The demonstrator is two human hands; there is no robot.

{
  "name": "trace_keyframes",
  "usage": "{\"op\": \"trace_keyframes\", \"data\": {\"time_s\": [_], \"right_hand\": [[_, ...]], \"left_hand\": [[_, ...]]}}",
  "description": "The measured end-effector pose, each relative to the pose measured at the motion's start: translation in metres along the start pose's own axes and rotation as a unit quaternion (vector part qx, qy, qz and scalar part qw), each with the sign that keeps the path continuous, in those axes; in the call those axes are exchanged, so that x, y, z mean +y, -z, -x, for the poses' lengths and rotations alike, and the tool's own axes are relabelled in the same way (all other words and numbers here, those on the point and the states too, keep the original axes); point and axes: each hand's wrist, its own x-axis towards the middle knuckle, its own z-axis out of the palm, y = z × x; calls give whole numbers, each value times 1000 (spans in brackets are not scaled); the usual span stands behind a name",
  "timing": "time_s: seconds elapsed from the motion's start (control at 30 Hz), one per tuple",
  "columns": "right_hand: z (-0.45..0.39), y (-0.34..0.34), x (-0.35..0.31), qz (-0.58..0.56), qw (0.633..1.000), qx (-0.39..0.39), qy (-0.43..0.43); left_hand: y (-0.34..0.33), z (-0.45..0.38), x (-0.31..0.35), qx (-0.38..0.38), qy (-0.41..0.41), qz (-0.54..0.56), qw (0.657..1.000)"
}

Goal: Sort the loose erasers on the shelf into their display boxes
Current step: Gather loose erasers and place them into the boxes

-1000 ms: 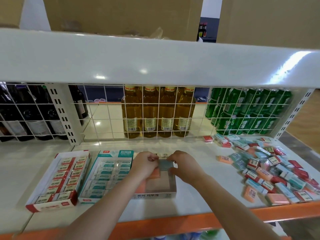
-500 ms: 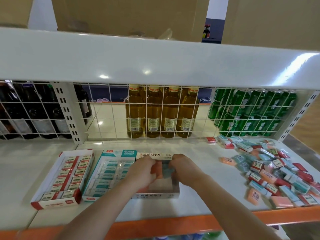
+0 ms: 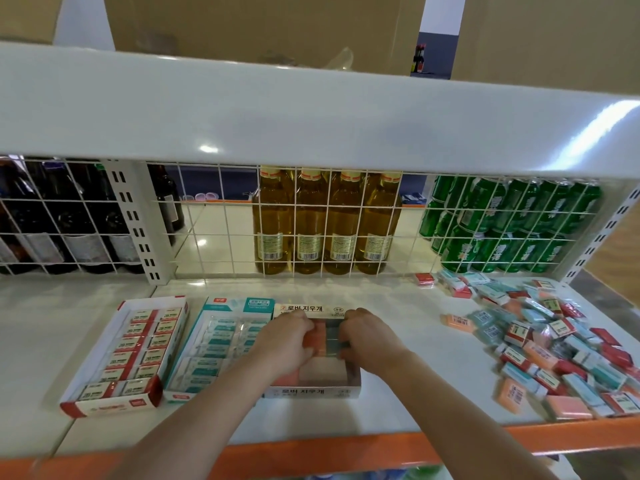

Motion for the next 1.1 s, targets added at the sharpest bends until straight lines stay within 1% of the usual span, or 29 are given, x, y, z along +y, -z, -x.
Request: {"op": "trace_keyframes", "data": {"time_s": [0.2,0.3,0.43,0.53,0.73,0.83,0.93,1.03,1.1], "right_hand": [[-3,-4,-3,-9,1000,7,-24],[0,-3,-2,-18,1000,18,-18],[9,3,13,-74,995,61,-27],[20,6,32,-106,988,89,-62],[49,0,81,-99,980,63,-162],[60,-5,106,-97,967,59,-230],[68,-8,129,-97,955,27,-279],[72,-10,147,-91,952,13,-291],[71,-12,153,-80,957,11,-278]], "left_hand": [[3,-2,1,-11,-7,-29,1000],[1,1,1,-9,-11,-34,999],[1,2,6,1,-5,-9,1000],[5,-3,16,6,-4,19,1000],[9,-22,43,-6,-35,36,999],[4,-30,59,-20,-47,45,998],[-3,-38,73,-30,-53,41,997],[-13,-44,83,-40,-56,39,997],[-19,-46,86,-50,-50,40,997]]}}
